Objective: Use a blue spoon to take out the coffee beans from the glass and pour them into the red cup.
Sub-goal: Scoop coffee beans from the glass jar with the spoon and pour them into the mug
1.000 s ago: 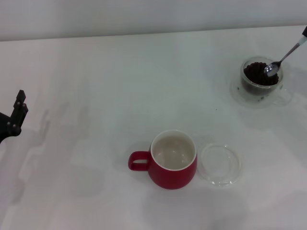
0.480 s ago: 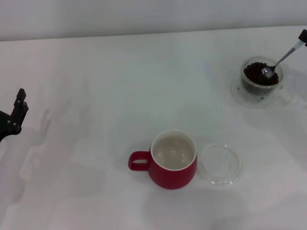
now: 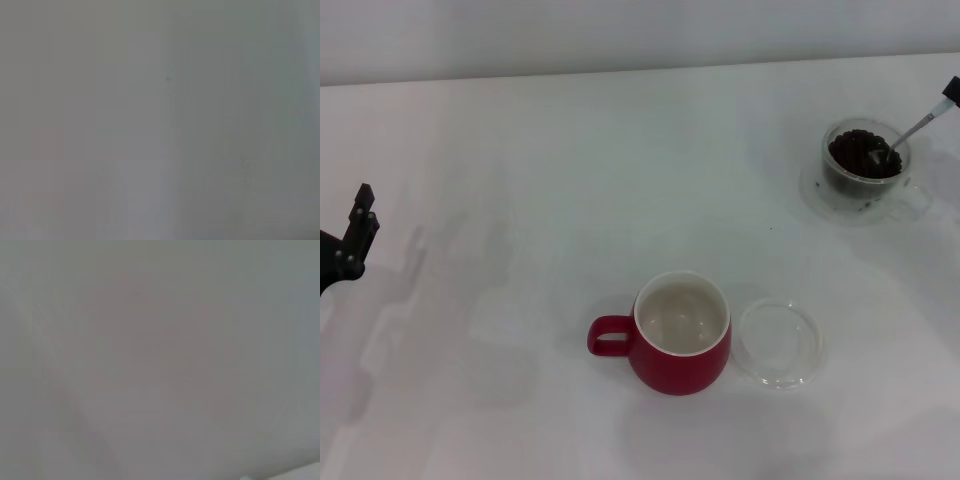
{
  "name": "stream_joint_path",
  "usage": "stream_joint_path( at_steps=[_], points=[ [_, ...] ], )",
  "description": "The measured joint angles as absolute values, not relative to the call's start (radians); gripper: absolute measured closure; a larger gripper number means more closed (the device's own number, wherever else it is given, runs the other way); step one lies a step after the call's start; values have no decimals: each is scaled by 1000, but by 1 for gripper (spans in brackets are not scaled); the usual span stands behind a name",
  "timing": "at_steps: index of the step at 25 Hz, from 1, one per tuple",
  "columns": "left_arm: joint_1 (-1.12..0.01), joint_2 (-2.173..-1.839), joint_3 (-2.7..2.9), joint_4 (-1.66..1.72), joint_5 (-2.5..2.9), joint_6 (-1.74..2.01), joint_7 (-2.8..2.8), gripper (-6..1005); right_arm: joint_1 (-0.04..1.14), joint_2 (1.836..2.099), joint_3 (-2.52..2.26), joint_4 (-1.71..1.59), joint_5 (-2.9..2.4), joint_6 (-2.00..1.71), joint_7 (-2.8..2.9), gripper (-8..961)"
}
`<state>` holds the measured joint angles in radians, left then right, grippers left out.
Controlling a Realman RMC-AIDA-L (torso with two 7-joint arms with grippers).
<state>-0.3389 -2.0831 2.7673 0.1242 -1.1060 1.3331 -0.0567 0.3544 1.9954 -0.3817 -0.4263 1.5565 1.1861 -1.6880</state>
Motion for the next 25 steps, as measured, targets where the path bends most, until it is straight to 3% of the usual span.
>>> stream_joint_path(
  at_steps=[25],
  points=[
    [-345,-2082,2767,123,-1106,1333,-57,391,364,1997,-374,-412,1576,1101,-1491,810]
  ],
)
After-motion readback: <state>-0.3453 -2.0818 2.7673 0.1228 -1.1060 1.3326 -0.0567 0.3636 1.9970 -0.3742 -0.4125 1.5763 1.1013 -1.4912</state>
